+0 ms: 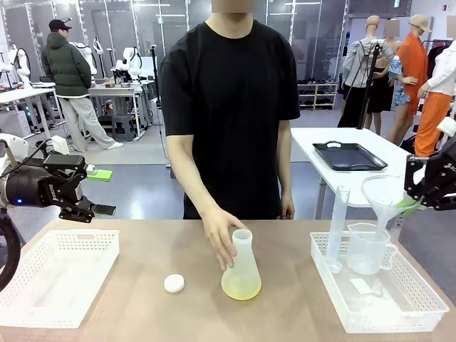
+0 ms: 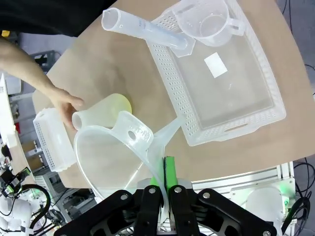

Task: Prepare the solutions needed for the experiment.
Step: Once the solution is in the Big flask , pick up the Plastic Funnel and place it back into the right Organizing basket.

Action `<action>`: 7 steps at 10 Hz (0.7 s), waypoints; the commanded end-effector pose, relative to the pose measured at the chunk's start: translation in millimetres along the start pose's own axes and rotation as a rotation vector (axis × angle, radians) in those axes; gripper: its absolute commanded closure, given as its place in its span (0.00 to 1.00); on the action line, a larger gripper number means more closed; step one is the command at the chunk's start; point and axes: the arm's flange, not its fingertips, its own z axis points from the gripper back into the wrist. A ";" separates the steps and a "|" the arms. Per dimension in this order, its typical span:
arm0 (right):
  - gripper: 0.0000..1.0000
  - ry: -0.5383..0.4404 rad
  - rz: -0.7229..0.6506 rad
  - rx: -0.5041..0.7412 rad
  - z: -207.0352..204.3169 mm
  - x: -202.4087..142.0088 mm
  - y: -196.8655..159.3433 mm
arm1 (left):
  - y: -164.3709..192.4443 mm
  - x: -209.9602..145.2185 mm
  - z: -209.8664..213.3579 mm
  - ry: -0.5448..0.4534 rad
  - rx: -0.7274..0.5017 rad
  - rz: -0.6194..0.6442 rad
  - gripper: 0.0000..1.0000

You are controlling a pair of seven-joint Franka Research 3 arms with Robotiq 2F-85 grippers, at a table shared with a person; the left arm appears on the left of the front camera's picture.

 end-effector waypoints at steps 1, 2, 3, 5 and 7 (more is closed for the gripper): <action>1.00 0.006 0.003 0.000 -2.6 2.9 0.9 | -2.3 1.3 -1.3 -0.011 -0.026 0.009 0.00; 1.00 0.006 0.003 0.000 -2.6 2.9 0.9 | -2.3 1.3 -1.3 -0.011 -0.026 0.009 0.00; 1.00 0.006 0.003 0.000 -2.6 2.9 0.9 | -2.3 1.3 -1.3 -0.011 -0.026 0.009 0.00; 0.97 0.033 -0.090 -0.016 -22.2 23.6 -9.4 | -2.3 1.3 -1.3 -0.011 -0.026 0.009 0.00; 0.97 0.096 -0.180 -0.030 -52.5 47.6 -20.9 | -2.3 1.3 -1.3 -0.011 -0.026 0.009 0.00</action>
